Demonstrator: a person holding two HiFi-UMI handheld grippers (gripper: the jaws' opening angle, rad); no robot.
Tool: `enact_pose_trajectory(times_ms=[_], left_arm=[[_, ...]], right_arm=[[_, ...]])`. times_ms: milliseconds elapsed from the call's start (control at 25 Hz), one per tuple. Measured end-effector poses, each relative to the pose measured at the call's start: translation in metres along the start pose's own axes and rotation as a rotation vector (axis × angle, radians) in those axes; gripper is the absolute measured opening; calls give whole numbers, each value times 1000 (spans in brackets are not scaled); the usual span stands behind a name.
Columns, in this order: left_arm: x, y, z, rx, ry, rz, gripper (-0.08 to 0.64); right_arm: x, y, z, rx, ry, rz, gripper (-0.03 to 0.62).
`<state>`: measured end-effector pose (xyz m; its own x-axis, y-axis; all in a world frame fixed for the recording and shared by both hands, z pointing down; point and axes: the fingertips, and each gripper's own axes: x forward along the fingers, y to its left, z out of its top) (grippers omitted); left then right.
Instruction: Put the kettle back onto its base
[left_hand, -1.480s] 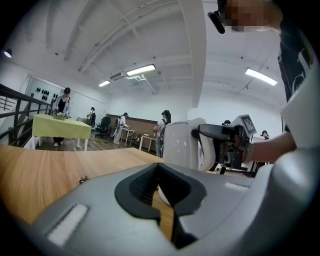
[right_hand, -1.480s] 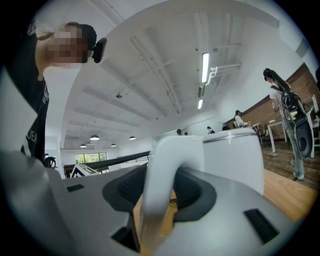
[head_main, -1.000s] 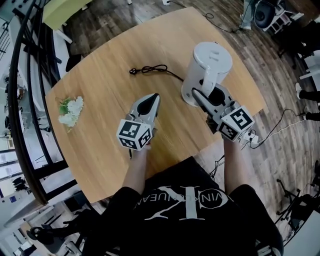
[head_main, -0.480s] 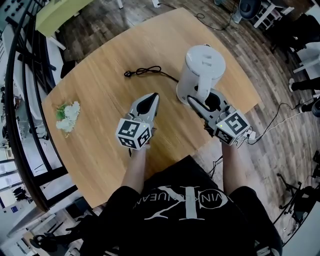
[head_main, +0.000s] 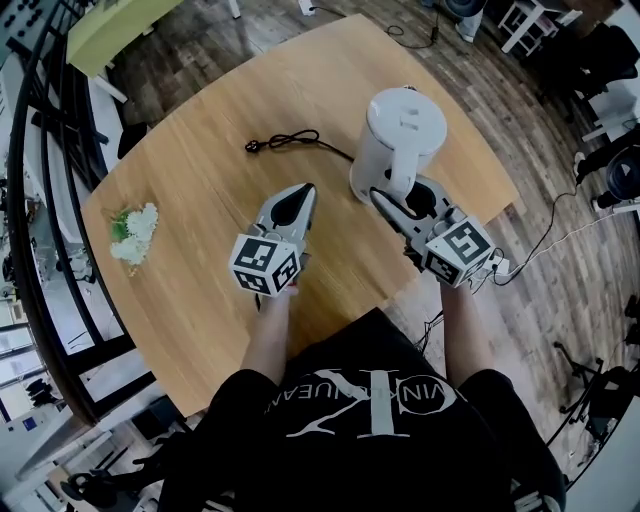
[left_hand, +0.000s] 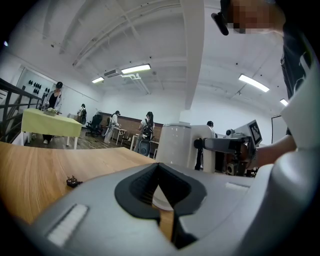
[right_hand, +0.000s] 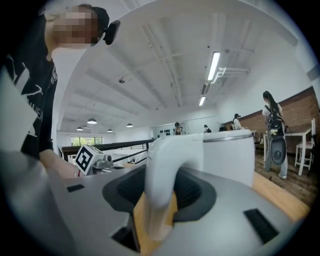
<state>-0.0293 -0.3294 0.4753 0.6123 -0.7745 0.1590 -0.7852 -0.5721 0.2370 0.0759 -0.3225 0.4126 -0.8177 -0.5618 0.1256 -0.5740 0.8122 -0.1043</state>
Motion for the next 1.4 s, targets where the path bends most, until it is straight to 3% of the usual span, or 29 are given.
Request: enact_pose_trajectory(times_ms=[320,1120,1280,1400], left_arm=[[-6,5,-1,-3,0,3,11],[-9,1,1,-2,-10,3,11],[-12,3,1,-4,-10,5,11],[-14,5,1,-6,-14,8,11]], right_arm=[[-10,10,-9,-25,50,91,155],[13,0,-10,79,40,-270,155],[20,1,-8,85,44,-285,155],[16,5,-12,69,74,-229,155]])
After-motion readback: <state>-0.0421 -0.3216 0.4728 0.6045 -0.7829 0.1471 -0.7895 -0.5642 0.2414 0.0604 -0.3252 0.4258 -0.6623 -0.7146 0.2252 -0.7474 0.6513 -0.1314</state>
